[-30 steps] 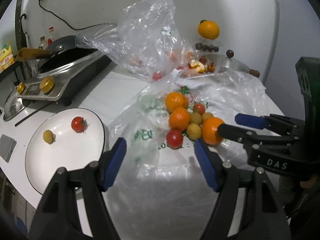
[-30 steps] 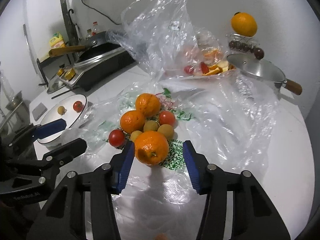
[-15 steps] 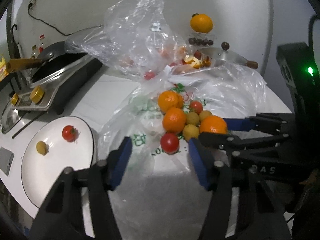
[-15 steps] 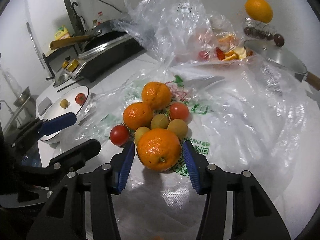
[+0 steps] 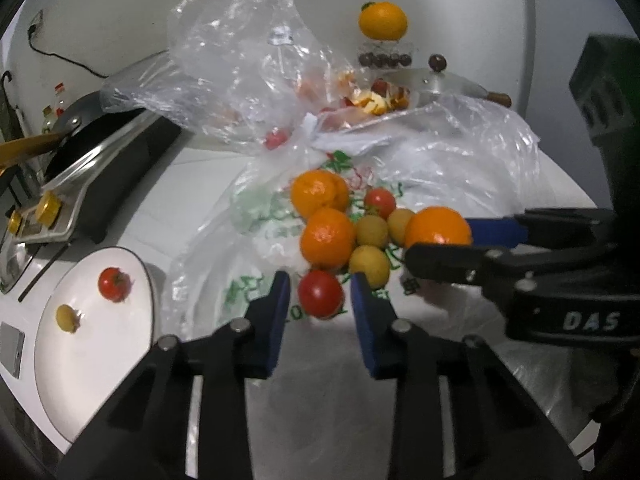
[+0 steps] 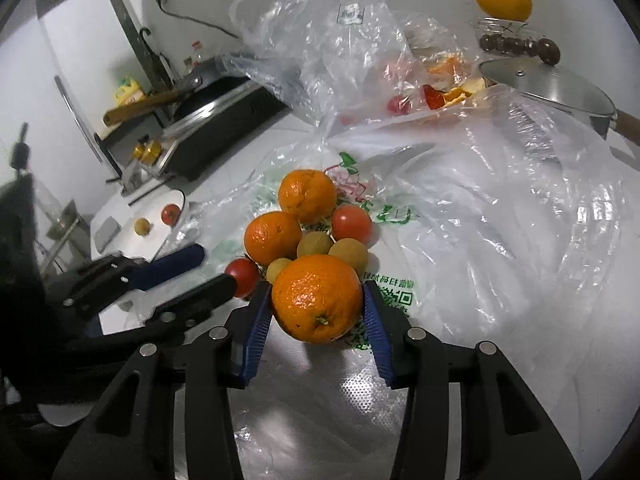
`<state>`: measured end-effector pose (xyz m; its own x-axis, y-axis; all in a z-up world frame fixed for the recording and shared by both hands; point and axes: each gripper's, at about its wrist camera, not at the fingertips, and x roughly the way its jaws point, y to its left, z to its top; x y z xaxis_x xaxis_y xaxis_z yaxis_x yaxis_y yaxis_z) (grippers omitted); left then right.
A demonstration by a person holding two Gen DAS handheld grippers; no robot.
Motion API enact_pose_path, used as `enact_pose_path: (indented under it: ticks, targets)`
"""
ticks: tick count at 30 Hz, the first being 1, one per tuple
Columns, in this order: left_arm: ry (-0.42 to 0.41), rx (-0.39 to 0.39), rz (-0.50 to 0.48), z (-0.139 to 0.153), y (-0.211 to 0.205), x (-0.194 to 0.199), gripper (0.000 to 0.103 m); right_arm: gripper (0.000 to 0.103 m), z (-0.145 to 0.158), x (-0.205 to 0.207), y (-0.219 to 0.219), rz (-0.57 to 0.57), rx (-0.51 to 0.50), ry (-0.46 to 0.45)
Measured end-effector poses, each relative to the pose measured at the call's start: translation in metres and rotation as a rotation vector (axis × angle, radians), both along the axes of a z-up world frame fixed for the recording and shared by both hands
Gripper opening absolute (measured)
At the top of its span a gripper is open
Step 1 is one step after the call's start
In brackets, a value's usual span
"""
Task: Organize fruits
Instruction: 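Grasp a mandarin with the right gripper while the left grasps a red cherry tomato, then lift and carry the mandarin in the right gripper while the left carries the tomato to the plate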
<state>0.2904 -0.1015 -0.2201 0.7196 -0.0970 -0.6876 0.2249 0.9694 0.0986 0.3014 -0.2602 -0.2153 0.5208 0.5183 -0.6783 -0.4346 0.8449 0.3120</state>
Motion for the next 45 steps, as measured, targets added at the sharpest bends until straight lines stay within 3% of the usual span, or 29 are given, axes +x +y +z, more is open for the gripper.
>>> enact_pose_path:
  ticks: [9,18,35,45]
  targets:
    - [0.072,0.009,0.009,-0.016,-0.004,0.018,0.032,0.048,0.0,0.0,-0.001,0.02,0.025,0.003]
    - [0.077,-0.002,0.007,-0.014,-0.003,0.017,0.027,0.048,0.0,-0.001,0.0,0.02,0.022,0.002]
    - [0.006,-0.037,-0.004,0.011,0.016,-0.017,0.027,0.048,0.003,-0.01,0.014,0.014,-0.067,-0.045]
    - [-0.037,-0.082,0.01,0.027,0.042,-0.036,0.027,0.048,0.024,-0.028,0.034,0.029,-0.099,-0.094]
